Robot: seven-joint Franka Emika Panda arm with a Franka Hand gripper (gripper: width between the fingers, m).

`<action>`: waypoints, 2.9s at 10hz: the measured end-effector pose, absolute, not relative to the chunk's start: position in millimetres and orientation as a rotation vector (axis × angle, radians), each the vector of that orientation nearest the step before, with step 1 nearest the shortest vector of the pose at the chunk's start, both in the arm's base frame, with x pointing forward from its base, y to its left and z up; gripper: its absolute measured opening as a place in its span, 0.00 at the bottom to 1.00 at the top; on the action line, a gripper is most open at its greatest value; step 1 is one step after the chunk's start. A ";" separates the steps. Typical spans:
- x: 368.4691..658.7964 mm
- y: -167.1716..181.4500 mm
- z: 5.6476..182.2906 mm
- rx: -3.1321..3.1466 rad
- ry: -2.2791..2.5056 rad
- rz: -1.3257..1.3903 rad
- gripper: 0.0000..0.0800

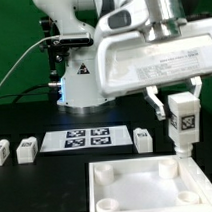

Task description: Assemble one leg

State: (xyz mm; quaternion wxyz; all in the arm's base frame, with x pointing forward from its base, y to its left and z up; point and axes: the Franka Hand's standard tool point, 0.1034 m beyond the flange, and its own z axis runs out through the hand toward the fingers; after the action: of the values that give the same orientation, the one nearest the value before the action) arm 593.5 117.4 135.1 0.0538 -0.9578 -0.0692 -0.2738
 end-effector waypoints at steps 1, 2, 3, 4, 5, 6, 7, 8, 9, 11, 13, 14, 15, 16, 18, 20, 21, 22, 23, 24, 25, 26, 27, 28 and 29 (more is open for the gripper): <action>592.7 115.7 138.2 -2.880 -0.205 -0.928 0.36; 591.4 115.7 134.2 -2.875 -0.207 -0.940 0.36; 591.2 115.7 132.7 -2.882 -0.211 -0.920 0.36; 592.1 114.4 131.6 -2.885 -0.220 -0.920 0.36; 596.7 107.9 124.1 -2.904 -0.238 -0.895 0.36; 609.2 104.3 121.1 -2.917 -0.234 -0.866 0.36; 620.3 105.0 119.2 -2.915 -0.229 -0.867 0.36; 626.4 107.8 111.1 -2.913 -0.207 -0.857 0.36; 630.5 108.7 101.3 -2.914 -0.193 -0.844 0.36; 627.7 114.3 86.5 -2.915 -0.186 -0.823 0.36; 628.9 112.0 86.3 -2.914 -0.191 -0.837 0.36; 628.5 112.9 86.4 -2.913 -0.193 -0.837 0.36; 626.5 114.6 87.7 -2.912 -0.198 -0.835 0.36; 623.6 115.3 90.1 -2.912 -0.201 -0.835 0.36; 616.2 115.4 88.6 -2.915 -0.209 -0.828 0.36; 613.6 113.5 84.8 -2.913 -0.217 -0.845 0.36; 612.1 114.2 80.3 -2.913 -0.216 -0.843 0.36; 611.9 115.5 75.4 -2.912 -0.205 -0.842 0.36; 611.8 115.4 71.5 -2.913 -0.198 -0.842 0.36; 611.2 115.3 68.8 -2.912 -0.197 -0.844 0.36; 612.0 115.4 68.5 -2.904 -0.191 -0.875 0.36; 611.9 115.6 67.8 -2.899 -0.178 -0.894 0.36; 611.5 116.3 67.8 -2.907 -0.137 -0.898 0.36; 611.6 116.1 68.1 -2.917 -0.130 -0.899 0.36; 611.9 115.8 67.8 -2.922 -0.135 -0.885 0.37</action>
Offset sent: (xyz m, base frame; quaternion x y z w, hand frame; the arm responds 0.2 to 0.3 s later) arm 0.0000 0.0000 0.0000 0.0000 0.0000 0.0000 1.0000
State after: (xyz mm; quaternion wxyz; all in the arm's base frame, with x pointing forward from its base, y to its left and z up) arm 611.9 115.8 67.8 0.0429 -0.9553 -0.0441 -0.2893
